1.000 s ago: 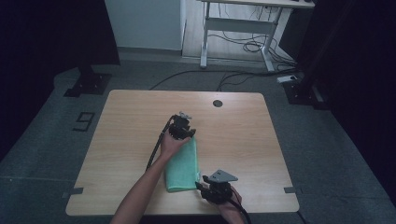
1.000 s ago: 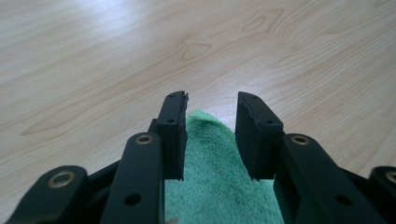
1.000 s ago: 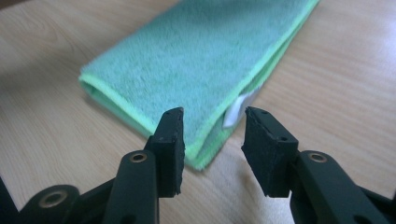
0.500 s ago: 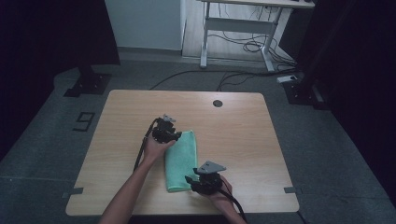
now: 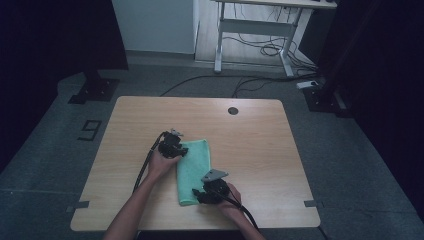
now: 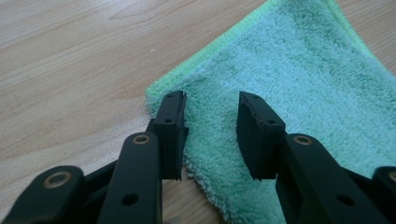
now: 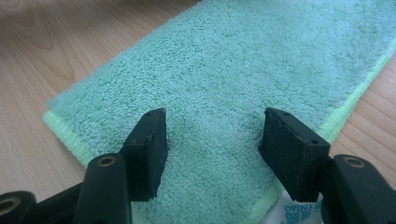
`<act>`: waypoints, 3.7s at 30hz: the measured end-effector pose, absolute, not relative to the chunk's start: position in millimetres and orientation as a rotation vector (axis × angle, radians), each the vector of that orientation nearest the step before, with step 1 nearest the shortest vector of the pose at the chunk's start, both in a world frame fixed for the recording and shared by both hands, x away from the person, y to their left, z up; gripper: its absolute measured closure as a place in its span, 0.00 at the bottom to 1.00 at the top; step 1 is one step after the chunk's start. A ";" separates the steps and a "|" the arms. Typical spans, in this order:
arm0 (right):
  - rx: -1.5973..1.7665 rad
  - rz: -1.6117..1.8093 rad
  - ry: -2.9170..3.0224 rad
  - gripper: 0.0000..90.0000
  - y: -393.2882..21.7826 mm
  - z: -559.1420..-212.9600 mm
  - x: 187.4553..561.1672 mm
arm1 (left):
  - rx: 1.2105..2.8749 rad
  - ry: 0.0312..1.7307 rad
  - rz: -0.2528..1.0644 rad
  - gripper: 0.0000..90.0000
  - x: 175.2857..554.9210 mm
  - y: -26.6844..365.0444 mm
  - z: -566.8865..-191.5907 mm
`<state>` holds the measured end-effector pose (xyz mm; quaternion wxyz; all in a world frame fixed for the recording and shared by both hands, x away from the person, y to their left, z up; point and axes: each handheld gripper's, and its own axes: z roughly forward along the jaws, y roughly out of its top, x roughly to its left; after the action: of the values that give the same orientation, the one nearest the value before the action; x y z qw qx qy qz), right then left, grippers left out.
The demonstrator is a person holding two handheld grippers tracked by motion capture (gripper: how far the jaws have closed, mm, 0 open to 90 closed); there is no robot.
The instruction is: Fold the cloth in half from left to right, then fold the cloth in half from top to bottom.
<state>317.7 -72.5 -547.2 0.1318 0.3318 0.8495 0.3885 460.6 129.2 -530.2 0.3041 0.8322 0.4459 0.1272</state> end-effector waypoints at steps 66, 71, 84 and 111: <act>1.092 1.244 2.295 0.47 -135.6 -535.7 310.2 | 2.115 1.072 0.323 0.64 450.5 98.5 -503.5; 1.098 1.258 2.271 0.47 -136.5 -531.2 319.5 | 2.113 1.073 0.315 0.63 447.7 104.9 -503.2; 1.108 1.245 2.228 0.46 -139.8 -519.4 347.3 | 2.094 1.098 0.294 0.60 444.9 113.6 -502.3; 1.177 1.239 2.169 0.49 -154.7 -522.9 403.1 | 2.070 1.108 0.255 0.59 454.8 107.4 -511.9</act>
<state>403.1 -154.7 -522.9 0.1889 0.4187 0.7713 0.4406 454.8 107.4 -511.9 0.3799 0.8108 0.4340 0.0997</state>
